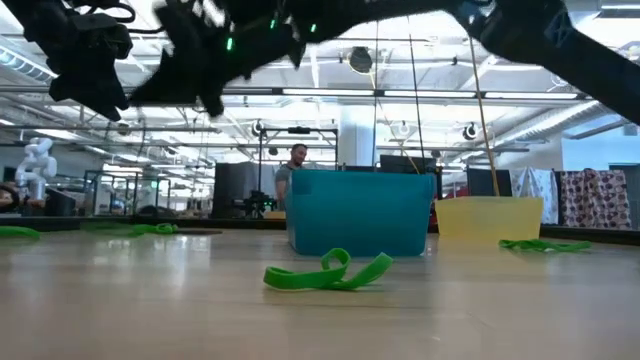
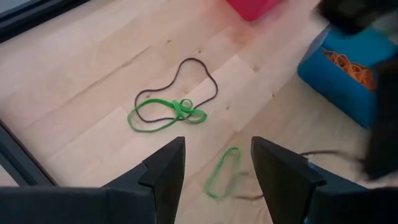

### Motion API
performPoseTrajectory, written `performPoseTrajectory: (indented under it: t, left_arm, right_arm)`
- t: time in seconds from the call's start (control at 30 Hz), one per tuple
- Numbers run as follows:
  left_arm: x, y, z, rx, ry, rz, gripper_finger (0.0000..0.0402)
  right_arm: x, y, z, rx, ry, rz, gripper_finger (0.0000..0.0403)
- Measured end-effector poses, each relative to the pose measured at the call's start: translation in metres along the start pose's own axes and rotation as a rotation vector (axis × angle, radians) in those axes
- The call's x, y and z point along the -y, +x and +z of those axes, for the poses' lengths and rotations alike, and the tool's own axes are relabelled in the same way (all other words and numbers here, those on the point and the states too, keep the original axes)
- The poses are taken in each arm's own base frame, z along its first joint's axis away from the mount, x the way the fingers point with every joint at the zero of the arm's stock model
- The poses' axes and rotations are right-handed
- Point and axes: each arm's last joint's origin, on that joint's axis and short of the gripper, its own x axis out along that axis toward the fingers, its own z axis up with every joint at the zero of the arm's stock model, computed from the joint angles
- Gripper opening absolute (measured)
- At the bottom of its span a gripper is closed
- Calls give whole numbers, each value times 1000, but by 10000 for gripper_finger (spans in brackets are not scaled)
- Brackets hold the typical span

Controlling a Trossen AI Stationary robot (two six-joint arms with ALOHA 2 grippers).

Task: Sort rubber bands into baskets
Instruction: Put the purple rubber band into the red bin

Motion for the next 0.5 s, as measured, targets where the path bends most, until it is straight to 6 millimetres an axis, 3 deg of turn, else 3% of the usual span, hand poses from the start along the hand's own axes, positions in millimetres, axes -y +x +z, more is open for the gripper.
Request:
performPoseTrajectory:
  t: [0.23, 0.37, 0.5]
  left_arm:
    - [0, 0, 2, 25, 2, 9, 191]
    - [0, 0, 2, 30, 2, 19, 191]
    - [0, 0, 2, 30, 1, 19, 191]
  right_arm:
    - [4, -44, 38, 61, -4, -30, 0]
    - [18, -82, 55, 46, 2, -67, 0]
    - [40, -113, 53, -71, 27, -113, 0]
